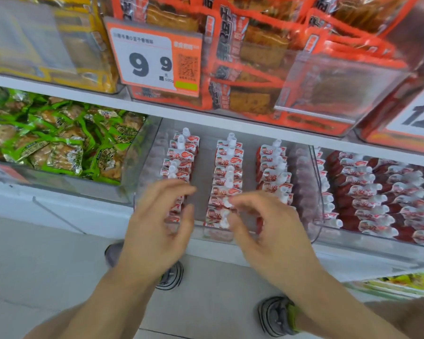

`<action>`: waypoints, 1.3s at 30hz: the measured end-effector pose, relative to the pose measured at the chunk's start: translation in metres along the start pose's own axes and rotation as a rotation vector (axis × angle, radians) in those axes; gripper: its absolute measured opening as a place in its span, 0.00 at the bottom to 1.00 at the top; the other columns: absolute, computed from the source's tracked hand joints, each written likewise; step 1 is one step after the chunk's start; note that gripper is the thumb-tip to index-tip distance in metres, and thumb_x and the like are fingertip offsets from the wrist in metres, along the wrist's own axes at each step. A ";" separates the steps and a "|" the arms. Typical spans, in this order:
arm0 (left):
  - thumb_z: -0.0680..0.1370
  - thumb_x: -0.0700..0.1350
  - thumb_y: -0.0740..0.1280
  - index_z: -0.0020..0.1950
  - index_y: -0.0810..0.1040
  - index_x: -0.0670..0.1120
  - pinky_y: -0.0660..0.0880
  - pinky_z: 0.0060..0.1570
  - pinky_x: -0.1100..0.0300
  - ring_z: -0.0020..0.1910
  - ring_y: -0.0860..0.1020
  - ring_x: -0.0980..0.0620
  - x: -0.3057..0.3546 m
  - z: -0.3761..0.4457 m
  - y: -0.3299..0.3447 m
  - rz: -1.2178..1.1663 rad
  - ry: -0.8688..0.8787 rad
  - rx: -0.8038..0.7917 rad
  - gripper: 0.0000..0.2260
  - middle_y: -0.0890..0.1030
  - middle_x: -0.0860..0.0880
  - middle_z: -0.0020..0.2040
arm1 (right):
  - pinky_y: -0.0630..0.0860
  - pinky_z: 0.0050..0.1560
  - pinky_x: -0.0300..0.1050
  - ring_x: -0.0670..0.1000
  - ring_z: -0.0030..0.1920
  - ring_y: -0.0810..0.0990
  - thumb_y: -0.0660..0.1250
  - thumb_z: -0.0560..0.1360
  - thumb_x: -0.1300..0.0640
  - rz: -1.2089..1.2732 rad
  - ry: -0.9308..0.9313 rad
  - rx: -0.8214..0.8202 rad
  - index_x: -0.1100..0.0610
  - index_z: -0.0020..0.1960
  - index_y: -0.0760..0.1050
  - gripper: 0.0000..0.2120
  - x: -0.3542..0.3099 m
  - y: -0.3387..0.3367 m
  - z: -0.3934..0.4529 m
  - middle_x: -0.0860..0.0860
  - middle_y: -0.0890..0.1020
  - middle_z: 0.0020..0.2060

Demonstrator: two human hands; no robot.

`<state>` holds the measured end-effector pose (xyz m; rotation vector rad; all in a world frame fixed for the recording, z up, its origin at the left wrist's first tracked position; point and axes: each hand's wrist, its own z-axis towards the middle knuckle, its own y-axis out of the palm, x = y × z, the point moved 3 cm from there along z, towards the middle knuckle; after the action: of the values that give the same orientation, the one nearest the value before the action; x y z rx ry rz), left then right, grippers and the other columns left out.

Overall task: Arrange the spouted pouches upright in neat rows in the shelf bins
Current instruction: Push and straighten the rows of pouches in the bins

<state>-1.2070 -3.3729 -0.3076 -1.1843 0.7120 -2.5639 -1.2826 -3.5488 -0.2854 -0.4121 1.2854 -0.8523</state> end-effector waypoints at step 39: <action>0.68 0.38 0.78 0.41 0.78 0.43 0.71 0.42 0.53 0.40 0.76 0.46 -0.042 0.003 0.081 0.353 0.028 -0.236 0.10 0.79 0.48 0.38 | 0.78 0.50 0.50 0.57 0.47 0.79 0.73 0.69 0.63 -0.410 -0.118 -0.076 0.56 0.53 0.81 0.14 0.085 0.021 -0.001 0.53 0.78 0.45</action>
<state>-1.1768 -3.4263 -0.3751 -0.9804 1.1438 -2.2524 -1.2735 -3.5985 -0.3569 -0.7934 1.1424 -1.1058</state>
